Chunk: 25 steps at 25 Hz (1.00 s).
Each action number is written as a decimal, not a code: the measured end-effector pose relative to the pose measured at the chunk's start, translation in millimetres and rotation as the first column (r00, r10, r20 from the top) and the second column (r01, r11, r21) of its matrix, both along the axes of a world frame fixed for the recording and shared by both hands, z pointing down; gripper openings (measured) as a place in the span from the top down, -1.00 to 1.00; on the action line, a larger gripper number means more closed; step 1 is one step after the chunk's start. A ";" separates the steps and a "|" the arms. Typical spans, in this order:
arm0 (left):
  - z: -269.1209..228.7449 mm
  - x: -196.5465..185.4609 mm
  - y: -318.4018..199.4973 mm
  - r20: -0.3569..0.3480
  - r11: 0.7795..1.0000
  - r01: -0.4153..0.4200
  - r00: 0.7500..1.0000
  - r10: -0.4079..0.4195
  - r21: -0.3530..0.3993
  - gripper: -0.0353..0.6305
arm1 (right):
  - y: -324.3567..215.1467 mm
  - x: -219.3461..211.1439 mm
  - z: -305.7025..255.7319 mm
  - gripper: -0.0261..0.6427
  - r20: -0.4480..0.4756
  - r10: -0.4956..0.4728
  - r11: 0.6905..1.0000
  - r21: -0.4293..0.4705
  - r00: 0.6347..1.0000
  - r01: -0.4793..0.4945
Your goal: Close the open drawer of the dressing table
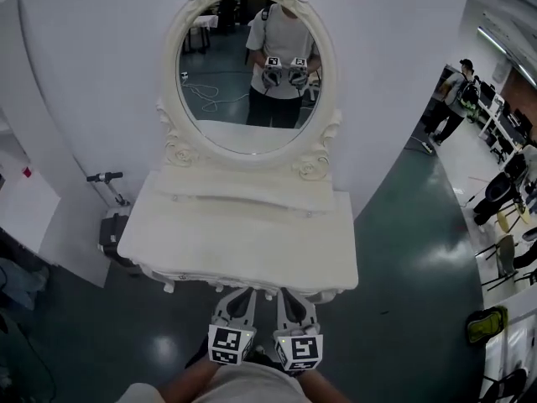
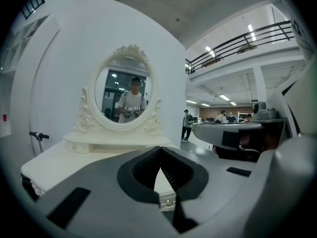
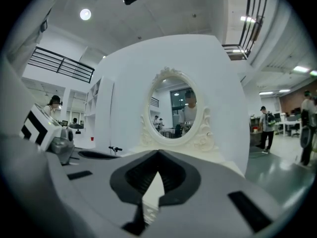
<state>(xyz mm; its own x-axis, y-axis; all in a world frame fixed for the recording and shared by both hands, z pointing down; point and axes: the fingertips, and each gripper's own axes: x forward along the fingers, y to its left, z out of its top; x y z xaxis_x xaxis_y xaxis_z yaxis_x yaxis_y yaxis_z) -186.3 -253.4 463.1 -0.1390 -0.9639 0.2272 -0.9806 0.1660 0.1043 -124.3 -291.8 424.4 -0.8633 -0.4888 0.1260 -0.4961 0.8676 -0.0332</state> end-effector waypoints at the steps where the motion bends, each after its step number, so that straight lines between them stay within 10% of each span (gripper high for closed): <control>1: -3.6 3.4 -0.7 0.005 1.000 -0.011 1.000 0.011 0.009 0.87 | 1.6 3.0 -3.8 0.88 0.008 0.006 1.000 0.002 1.000 -0.006; 25: -18.2 110.3 -39.6 0.005 0.953 -0.298 0.954 0.299 0.053 0.87 | -7.8 117.0 -15.4 0.88 -0.019 0.278 0.960 0.050 0.960 -0.276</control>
